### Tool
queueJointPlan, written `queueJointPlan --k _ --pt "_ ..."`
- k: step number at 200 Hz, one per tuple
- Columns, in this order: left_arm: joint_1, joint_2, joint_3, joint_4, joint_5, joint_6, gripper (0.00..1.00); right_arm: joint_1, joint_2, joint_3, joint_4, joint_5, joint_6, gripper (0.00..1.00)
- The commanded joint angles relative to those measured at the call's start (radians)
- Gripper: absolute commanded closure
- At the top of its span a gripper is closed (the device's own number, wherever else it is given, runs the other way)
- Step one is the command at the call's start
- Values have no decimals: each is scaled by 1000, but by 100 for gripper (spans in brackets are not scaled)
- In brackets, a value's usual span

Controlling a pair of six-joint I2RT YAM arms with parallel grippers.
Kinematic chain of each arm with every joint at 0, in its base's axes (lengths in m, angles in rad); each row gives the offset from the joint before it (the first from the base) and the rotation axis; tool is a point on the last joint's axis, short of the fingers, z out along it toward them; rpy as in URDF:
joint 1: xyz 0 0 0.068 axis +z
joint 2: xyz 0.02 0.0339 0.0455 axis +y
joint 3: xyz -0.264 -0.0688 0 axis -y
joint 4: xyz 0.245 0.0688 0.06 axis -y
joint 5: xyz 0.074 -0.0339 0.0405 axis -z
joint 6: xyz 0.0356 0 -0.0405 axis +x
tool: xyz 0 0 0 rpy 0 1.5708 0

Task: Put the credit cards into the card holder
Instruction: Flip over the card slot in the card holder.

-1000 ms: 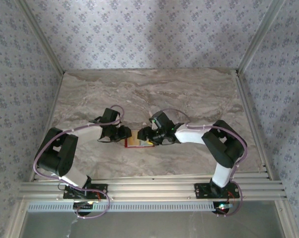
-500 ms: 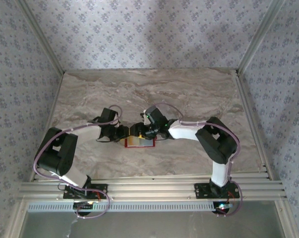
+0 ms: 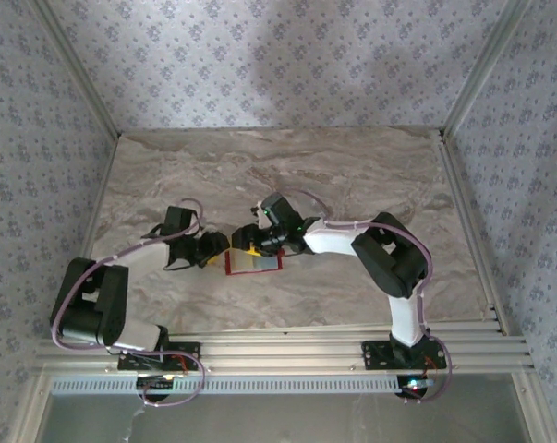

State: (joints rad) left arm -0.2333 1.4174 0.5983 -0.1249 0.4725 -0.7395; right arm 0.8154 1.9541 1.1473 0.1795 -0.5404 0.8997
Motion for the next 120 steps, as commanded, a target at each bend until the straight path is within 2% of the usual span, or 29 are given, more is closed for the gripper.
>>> queueJointPlan --k 1,47,76,98,120 --pt "34 -52 -2 -25 22 -32 49 13 43 37 -50 -48 -26 38" --pt "82 -101 8 -103 -23 -39 47 12 121 132 -94 -125 -62 39" --pt "90 -99 35 -143 -27 -20 46 0 108 180 -252 -119 -161 38" --pt "95 -101 64 -167 -28 0 42 2 118 210 -312 -176 -173 39" --pt "94 -67 102 -176 -11 9 42 -18 44 253 -433 -168 -261 38"
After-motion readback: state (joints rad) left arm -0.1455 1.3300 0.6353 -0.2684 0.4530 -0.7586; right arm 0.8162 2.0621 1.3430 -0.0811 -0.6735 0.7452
